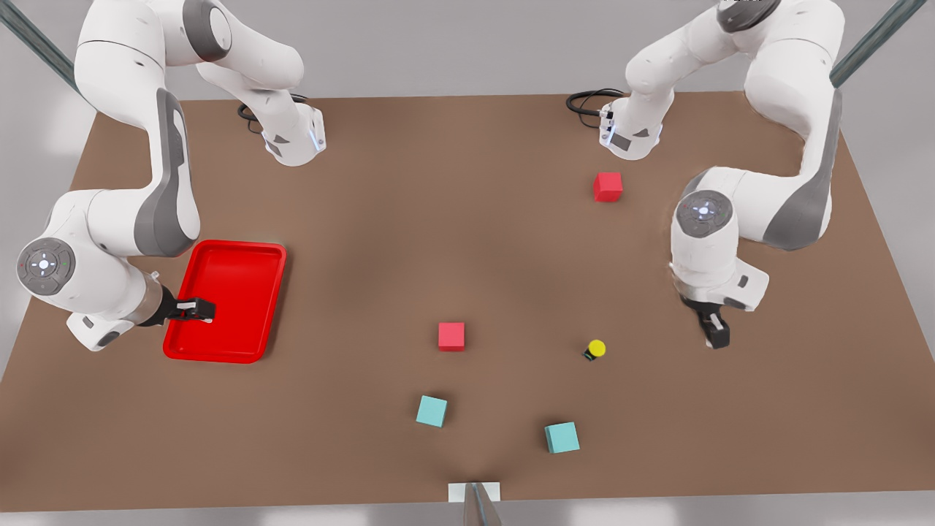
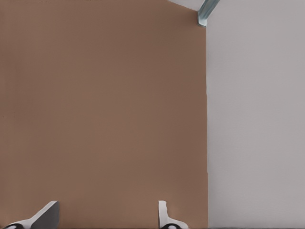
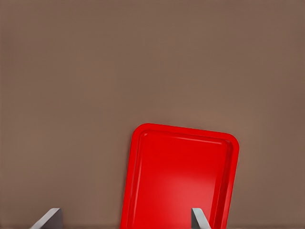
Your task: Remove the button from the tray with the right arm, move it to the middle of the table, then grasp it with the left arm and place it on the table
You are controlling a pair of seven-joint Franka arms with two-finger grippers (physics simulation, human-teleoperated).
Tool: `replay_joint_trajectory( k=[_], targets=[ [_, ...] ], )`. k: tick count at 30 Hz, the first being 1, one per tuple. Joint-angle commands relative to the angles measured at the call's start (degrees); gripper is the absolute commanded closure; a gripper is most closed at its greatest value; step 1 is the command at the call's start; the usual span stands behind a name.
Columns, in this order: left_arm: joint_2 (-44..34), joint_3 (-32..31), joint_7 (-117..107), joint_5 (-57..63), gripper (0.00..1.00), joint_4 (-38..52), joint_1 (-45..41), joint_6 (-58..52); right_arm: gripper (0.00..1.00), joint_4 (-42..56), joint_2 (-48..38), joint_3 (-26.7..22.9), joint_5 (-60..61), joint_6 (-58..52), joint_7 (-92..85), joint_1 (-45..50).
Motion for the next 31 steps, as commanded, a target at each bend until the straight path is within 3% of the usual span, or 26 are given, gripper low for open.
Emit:
replay_joint_trajectory(
  k=[1, 2, 3, 4, 5, 22, 26, 31],
  targets=[
    [-5.0, 36.4, 119.3, -39.2, 0.00, 10.3, -21.6, -19.9, 0.00, 0.0, -0.1, 0.0, 0.1, 0.0, 0.0, 0.0],
    [-8.2, 47.7, 129.3, -49.7, 0.00, 7.0, -25.9, -19.8, 0.00, 0.0, -0.1, 0.0, 0.0, 0.0, 0.0, 0.0],
    [-13.8, 44.2, 129.6, -50.2, 0.00, 2.9, -23.4, -16.0, 0.00, 0.0, -0.1, 0.0, 0.0, 0.0, 0.0, 0.0],
    [-26.7, 38.2, 133.0, -48.3, 0.00, -14.9, -19.1, -2.3, 0.00, 0.0, -0.1, 0.0, 0.0, 0.0, 0.0, 0.0],
    [-30.1, 37.7, 135.9, -46.6, 0.00, -20.1, -18.6, 1.5, 0.00, 0.0, -0.1, 0.0, 0.0, 0.0, 0.0, 0.0],
    [-30.2, 37.4, 134.8, -44.9, 0.00, -20.4, -18.8, -2.1, 0.00, 0.0, 0.0, 0.0, 0.0, 0.0, 0.0, 0.1],
    [-24.8, 37.4, 134.2, -43.8, 0.00, -16.6, -19.3, -0.6, 0.00, 0.0, -0.1, 0.0, 0.0, 0.0, 0.0, 0.1],
    [-24.5, 37.4, 134.3, -43.7, 0.00, -17.1, -19.2, 0.7, 0.00, 0.0, 0.0, 0.0, 0.0, 0.0, 0.0, 0.1]
  ],
)
